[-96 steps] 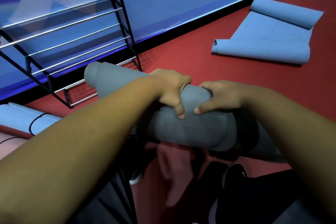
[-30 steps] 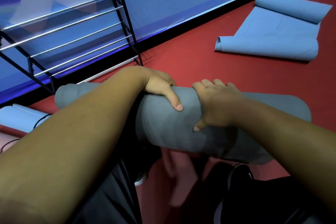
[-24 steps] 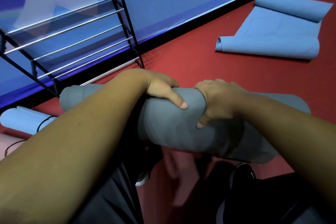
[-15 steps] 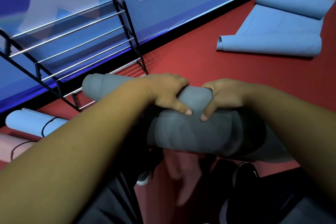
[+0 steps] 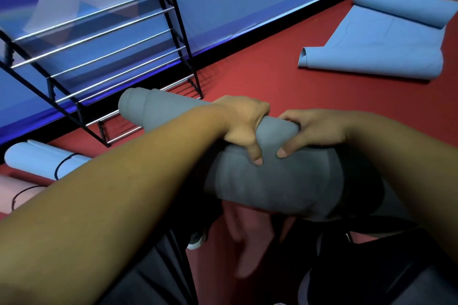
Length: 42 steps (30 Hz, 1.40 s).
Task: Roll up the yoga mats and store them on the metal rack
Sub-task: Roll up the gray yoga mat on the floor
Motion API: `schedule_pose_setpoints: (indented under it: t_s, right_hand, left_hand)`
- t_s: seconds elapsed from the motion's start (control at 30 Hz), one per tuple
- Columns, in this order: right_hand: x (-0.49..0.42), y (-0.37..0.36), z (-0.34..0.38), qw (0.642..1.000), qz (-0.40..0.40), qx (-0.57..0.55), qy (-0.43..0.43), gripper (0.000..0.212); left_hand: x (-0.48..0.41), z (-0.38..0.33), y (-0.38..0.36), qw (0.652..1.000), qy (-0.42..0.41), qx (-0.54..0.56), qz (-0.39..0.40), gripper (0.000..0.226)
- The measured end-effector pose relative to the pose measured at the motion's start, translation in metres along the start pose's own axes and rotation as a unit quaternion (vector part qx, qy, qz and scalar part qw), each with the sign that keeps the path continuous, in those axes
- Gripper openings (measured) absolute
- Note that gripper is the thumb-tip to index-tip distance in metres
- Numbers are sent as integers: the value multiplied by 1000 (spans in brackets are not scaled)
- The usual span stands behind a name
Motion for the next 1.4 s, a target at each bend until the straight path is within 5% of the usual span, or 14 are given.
schedule_pose_setpoints:
  t_s: [0.33,0.53,0.8,1.03,1.2,1.4]
  right_hand:
    - [4,-8,18,974,-62,219,10,158]
    - [11,-21,34,940,-134,314,27,168]
    - [-1,-19,31,963,-86,253,39,123]
    - [-12,-7,14,995,-49,90,14,85]
    - [-8,5,14,1000,-18,-13,9,64]
    - [-5,1,12,998,29,-46,-13,62]
  left_hand:
    - [1,45,0,980,55,182,67,60]
    - [18,50,-6,944,62,288,150,47]
    - [26,38,-20,926,64,297,226,57]
    - [21,30,-2,993,16,76,93,81]
    - [19,10,-5,993,4,-120,21,136]
    - [16,11,0,992,-38,-112,-49,112]
Point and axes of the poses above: each hand's wrist, its own x-axis away from the middle knuckle, its own y-axis out of the back of the hand, z = x × y, the point moved 7 cm from there along -x, towards the middle knuckle, and after that the axes turned 2 degrees about -x, right-handed, at the moved point
